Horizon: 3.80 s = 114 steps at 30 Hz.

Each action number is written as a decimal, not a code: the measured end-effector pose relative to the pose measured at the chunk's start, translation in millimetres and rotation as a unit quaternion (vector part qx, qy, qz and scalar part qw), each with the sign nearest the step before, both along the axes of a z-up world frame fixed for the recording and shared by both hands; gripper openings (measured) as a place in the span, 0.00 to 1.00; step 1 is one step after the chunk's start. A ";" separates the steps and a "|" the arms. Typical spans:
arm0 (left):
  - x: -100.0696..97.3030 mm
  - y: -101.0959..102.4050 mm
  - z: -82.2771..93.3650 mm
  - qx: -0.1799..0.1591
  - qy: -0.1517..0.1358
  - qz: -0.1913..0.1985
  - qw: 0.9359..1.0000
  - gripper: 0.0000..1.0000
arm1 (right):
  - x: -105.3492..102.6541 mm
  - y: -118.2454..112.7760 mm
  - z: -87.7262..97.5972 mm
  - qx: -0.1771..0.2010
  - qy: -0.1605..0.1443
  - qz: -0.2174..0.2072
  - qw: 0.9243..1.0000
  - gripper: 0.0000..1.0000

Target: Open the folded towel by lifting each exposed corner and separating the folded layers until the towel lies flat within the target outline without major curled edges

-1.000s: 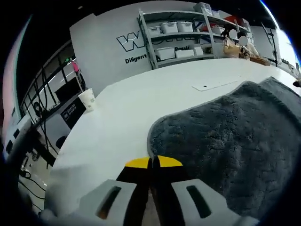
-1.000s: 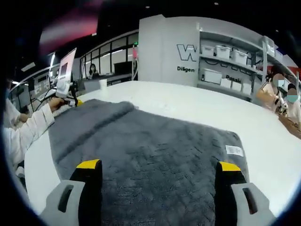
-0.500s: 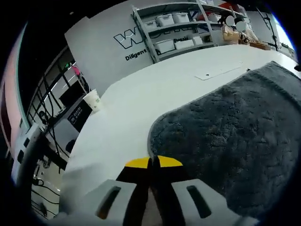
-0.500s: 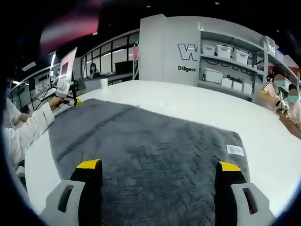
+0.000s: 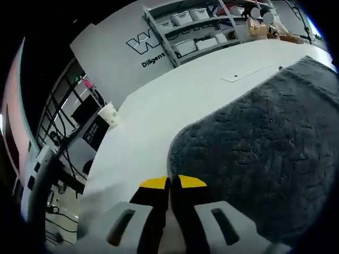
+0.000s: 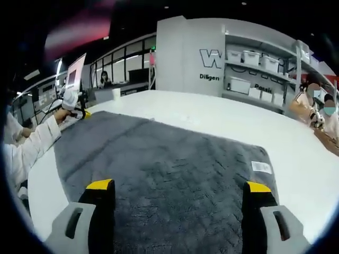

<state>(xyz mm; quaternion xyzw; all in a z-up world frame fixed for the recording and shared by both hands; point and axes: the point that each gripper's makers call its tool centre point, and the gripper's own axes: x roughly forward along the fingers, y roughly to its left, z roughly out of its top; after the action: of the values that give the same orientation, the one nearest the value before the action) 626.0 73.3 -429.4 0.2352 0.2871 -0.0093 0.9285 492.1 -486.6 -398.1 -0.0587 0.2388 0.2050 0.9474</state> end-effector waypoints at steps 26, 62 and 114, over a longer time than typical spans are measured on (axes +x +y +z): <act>-121.1 -91.4 56.7 -0.227 -0.041 -0.091 0.969 0.68 | -3.3 7.4 4.9 -0.001 -0.006 0.013 1.000 1.00; -201.0 -122.5 1.2 -0.253 -0.022 -0.081 0.964 0.99 | -9.3 28.3 9.3 -0.006 -0.014 0.046 0.999 1.00; -211.2 -91.6 -0.4 -0.292 -0.055 -0.030 0.954 0.87 | -73.3 -22.2 -35.7 0.001 0.027 -0.100 0.995 1.00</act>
<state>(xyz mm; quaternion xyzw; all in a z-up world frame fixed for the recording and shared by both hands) 414.9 -18.3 -429.7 -0.0375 0.2129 -0.1075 0.9704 418.8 -508.8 -433.8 -0.0276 0.2688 0.1111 0.9564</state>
